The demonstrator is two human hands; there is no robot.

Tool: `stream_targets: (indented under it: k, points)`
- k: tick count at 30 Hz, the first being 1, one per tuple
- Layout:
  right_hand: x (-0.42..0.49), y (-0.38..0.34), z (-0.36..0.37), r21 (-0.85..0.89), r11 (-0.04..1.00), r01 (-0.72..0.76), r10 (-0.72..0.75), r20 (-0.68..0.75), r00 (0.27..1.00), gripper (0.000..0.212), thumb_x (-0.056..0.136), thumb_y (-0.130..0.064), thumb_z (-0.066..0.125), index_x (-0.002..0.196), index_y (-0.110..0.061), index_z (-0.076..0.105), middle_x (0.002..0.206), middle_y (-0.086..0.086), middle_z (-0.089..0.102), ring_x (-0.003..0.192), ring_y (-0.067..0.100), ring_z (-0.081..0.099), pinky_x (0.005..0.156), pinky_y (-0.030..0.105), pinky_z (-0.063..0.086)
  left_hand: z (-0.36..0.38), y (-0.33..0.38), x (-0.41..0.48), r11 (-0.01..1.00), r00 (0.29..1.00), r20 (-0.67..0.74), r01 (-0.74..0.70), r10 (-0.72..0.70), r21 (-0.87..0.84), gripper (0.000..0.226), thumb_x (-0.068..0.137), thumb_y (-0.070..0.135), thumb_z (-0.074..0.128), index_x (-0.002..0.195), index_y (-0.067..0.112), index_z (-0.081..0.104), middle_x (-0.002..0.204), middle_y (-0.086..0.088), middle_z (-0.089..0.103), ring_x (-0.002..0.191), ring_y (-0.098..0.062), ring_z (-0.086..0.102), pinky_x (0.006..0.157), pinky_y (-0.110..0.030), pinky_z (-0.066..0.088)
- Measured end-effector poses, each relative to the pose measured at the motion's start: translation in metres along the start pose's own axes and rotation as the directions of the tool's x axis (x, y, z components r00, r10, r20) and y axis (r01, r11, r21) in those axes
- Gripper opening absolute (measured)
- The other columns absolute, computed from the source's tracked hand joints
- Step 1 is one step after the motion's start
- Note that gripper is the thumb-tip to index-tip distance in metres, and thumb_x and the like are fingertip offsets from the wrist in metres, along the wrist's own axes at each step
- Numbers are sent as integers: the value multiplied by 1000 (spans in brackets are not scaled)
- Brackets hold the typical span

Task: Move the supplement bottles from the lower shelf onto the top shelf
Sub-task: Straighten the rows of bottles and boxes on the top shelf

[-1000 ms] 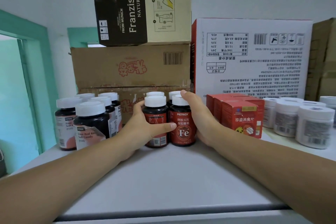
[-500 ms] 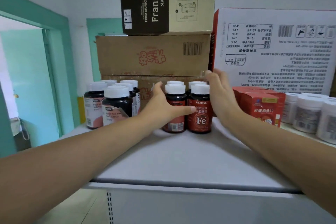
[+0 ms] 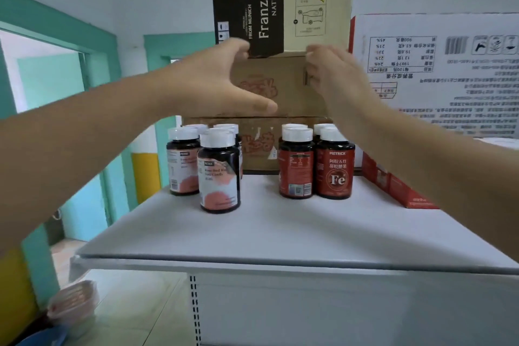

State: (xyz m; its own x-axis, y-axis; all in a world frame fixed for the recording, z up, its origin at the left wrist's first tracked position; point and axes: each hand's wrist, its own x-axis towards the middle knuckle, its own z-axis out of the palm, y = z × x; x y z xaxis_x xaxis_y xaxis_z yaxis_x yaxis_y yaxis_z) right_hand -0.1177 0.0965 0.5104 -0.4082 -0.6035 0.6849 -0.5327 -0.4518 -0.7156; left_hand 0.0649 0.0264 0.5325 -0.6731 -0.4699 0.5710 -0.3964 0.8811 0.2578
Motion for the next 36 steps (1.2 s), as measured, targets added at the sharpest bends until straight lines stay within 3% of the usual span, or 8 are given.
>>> stream_targets:
  k: [6, 12, 17, 20, 26, 30, 33, 36]
  points:
    - [-17, 23, 74, 65, 971, -230, 204, 278, 939, 62, 92, -47, 45, 147, -21, 31, 150, -1, 37, 136, 17, 35, 114, 42, 26, 4, -85, -35, 980, 968, 178, 189, -176, -62, 134, 41, 98, 48, 153, 38, 6, 162, 11, 13, 143, -13, 25, 101, -28, 27]
    - [-36, 48, 104, 10, 990, -141, 128, 349, 928, 113, 57, -77, 56, 152, -36, 10, 160, -7, 14, 144, 10, 19, 109, 30, 23, 34, -152, -53, 896, 955, 202, 279, -219, -346, 163, 20, 97, 57, 154, 29, -6, 149, 16, 27, 124, 1, 30, 105, -27, 30]
    - [-42, 71, 105, 9, 989, -145, 128, 418, 899, 118, 66, -51, 79, 153, -30, 2, 153, -13, 27, 125, -5, 36, 96, 13, 34, 63, -183, -43, 767, 977, 196, 191, -87, -613, 135, 32, 81, 77, 142, 35, 17, 133, 32, 45, 114, 13, 54, 93, -13, 46]
    - [-43, 79, 105, -16, 989, -149, 139, 469, 872, 117, 66, -38, 81, 152, -31, 2, 130, -30, 38, 101, -28, 47, 77, 0, 42, 79, -195, -32, 706, 985, 154, 160, -73, -689, 130, 43, 77, 78, 149, 32, 17, 145, 9, 46, 125, -4, 54, 105, -33, 45]
    - [-46, 81, 107, -11, 980, -199, 181, 465, 867, 108, 80, -4, 72, 150, -28, -7, 115, -38, 33, 86, -37, 44, 70, -6, 37, 95, -202, -15, 553, 991, 114, 136, -74, -822, 120, 51, 78, 74, 150, 42, 17, 150, 6, 44, 129, -18, 53, 109, -53, 38]
    - [-48, 83, 113, -44, 988, -148, 152, 439, 886, 126, 70, -29, 82, 149, -32, -15, 138, -29, 28, 110, -32, 36, 85, -5, 34, 101, -203, -11, 526, 992, 95, 127, -89, -841, 117, 49, 84, 70, 148, 43, 20, 148, 8, 45, 132, -18, 49, 111, -51, 36]
    - [-48, 87, 119, -104, 988, -116, 149, 426, 892, 138, 52, -57, 83, 147, -42, -16, 152, -26, 12, 137, -6, 28, 110, 20, 30, 103, -205, -9, 535, 990, 99, 135, -96, -834, 116, 51, 83, 70, 149, 44, 19, 146, 5, 48, 131, -21, 50, 110, -53, 36]
    - [-48, 86, 120, -80, 990, -115, 139, 434, 890, 130, 57, -54, 85, 142, -47, -14, 141, -34, 17, 125, -21, 32, 96, 5, 34, 105, -206, -7, 547, 989, 108, 148, -104, -824, 118, 49, 83, 70, 148, 42, 21, 143, 4, 51, 126, -19, 54, 109, -52, 39]
